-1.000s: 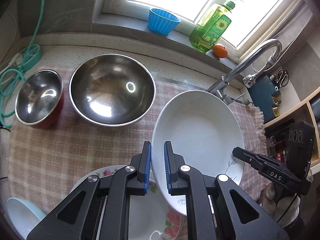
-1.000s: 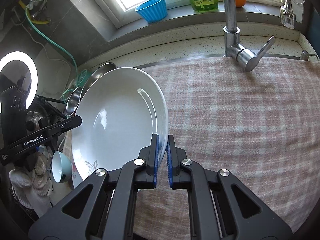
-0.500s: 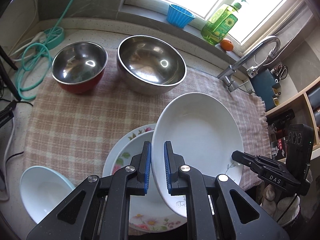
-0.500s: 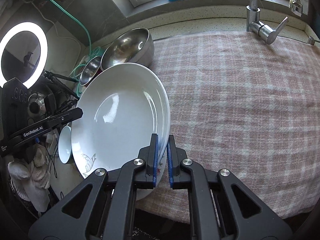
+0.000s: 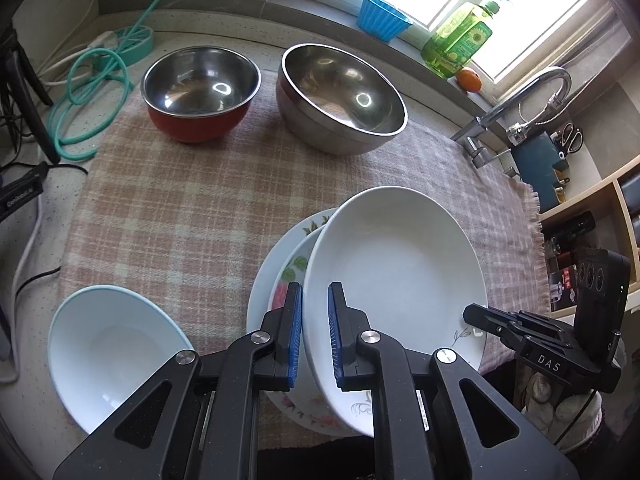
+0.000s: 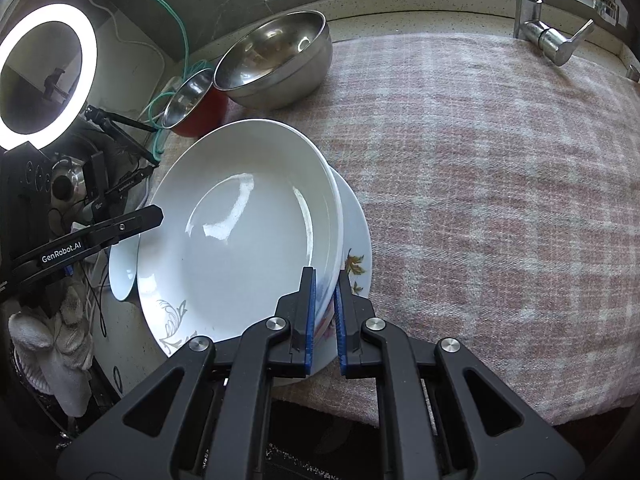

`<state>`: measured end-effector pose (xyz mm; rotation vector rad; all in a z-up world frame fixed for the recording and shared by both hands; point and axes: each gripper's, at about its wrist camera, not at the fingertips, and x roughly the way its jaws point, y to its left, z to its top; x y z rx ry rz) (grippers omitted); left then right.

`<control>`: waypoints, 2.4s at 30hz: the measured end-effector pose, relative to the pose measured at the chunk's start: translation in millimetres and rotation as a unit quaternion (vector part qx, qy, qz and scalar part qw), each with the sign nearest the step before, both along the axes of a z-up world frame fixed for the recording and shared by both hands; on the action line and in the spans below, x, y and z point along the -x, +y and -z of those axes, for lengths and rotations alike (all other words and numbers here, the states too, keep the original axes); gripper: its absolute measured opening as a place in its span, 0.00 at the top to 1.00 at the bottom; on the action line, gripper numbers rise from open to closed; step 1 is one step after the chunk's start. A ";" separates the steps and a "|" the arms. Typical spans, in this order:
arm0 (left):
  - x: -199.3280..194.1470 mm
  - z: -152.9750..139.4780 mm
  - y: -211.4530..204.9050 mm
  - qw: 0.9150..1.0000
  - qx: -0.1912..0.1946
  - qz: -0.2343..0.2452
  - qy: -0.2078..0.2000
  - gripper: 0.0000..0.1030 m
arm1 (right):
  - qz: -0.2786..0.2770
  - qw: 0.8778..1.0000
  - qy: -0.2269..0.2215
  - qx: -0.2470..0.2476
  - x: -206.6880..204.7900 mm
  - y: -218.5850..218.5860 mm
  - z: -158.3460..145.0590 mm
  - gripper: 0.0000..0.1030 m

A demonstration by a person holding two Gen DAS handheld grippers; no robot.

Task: Organize plates and bowls
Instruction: 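Lower the white oval plate onto the rose-pattern plate stack, then open the right gripper and withdraw from the plate stack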

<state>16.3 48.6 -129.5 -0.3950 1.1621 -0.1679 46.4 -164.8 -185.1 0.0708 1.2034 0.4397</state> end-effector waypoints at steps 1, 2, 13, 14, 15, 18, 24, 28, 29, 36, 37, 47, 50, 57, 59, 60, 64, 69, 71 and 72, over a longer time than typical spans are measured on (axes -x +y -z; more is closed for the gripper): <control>1.0 1.3 0.5 1.000 0.000 -0.001 0.001 0.89 | -0.001 1.000 0.001 0.002 0.5 1.0 0.8 0.91; 2.1 2.7 1.7 1.000 0.000 -0.001 0.003 0.89 | -0.002 1.000 0.001 0.003 0.8 1.9 1.7 0.91; 6.2 11.8 1.1 1.000 -0.003 -0.001 0.012 0.89 | -0.006 1.000 0.010 0.015 2.5 4.7 12.3 0.91; 5.6 12.8 0.8 1.000 -0.004 -0.001 0.014 0.89 | -0.006 1.000 0.009 0.017 2.6 5.2 12.1 0.91; 5.2 13.6 -0.5 1.000 -0.004 -0.001 0.015 0.89 | -0.007 1.000 0.008 0.019 2.4 5.5 11.8 0.91; 5.1 15.4 -1.6 1.000 -0.004 -0.001 0.016 0.89 | -0.008 1.000 0.006 0.024 1.8 6.8 11.4 0.91; 4.8 18.8 -0.1 1.000 -0.005 -0.002 0.020 0.89 | -0.023 0.998 -0.008 0.051 5.1 15.7 9.9 0.90; 5.4 22.4 0.1 1.000 -0.008 -0.003 0.025 0.89 | -0.035 0.996 -0.022 0.080 7.9 23.1 9.1 0.89; 5.4 22.5 0.7 1.000 -0.010 -0.004 0.024 0.90 | -0.038 0.995 -0.025 0.089 8.5 24.6 9.5 0.87; 6.4 19.8 0.4 1.000 -0.016 -0.004 0.019 0.90 | -0.053 0.993 -0.027 0.098 9.8 30.1 9.5 0.80; 6.5 19.8 0.2 1.000 -0.018 -0.003 0.018 0.90 | -0.057 0.993 -0.029 0.101 10.7 31.9 9.5 0.79; 8.1 10.8 -5.5 0.999 -0.046 0.003 -0.002 0.89 | -0.072 0.990 -0.039 0.116 13.1 37.1 9.5 0.75; 8.7 1.4 -8.3 0.998 -0.064 0.007 -0.021 0.88 | -0.070 0.990 -0.043 0.113 13.7 35.9 8.0 0.75; 10.4 -15.6 -12.0 0.994 -0.095 0.010 -0.052 0.72 | -0.053 0.992 -0.081 0.087 13.0 26.8 -13.5 0.45; 9.9 -19.1 -13.6 0.993 -0.100 0.010 -0.058 0.66 | -0.044 0.992 -0.091 0.077 11.0 22.3 -20.7 0.43; 9.7 -20.8 -13.6 0.993 -0.102 0.010 -0.062 0.64 | -0.039 0.992 -0.095 0.074 9.5 19.9 -23.7 0.39; 8.2 -26.6 -15.5 0.992 -0.105 0.006 -0.071 0.52 | -0.025 0.992 -0.107 0.063 3.4 11.4 -32.8 0.30; 7.2 -31.8 -17.2 0.991 -0.106 0.005 -0.077 0.41 | -0.015 0.993 -0.108 0.051 -5.6 4.5 -39.7 0.23; 5.9 -32.7 -18.2 0.991 -0.111 0.005 -0.079 0.39 | -0.011 0.993 -0.109 0.045 -9.0 1.0 -42.6 0.23; 5.4 -33.0 -18.5 0.991 -0.112 0.004 -0.079 0.37 | -0.010 0.993 -0.109 0.042 -10.6 -0.6 -44.2 0.23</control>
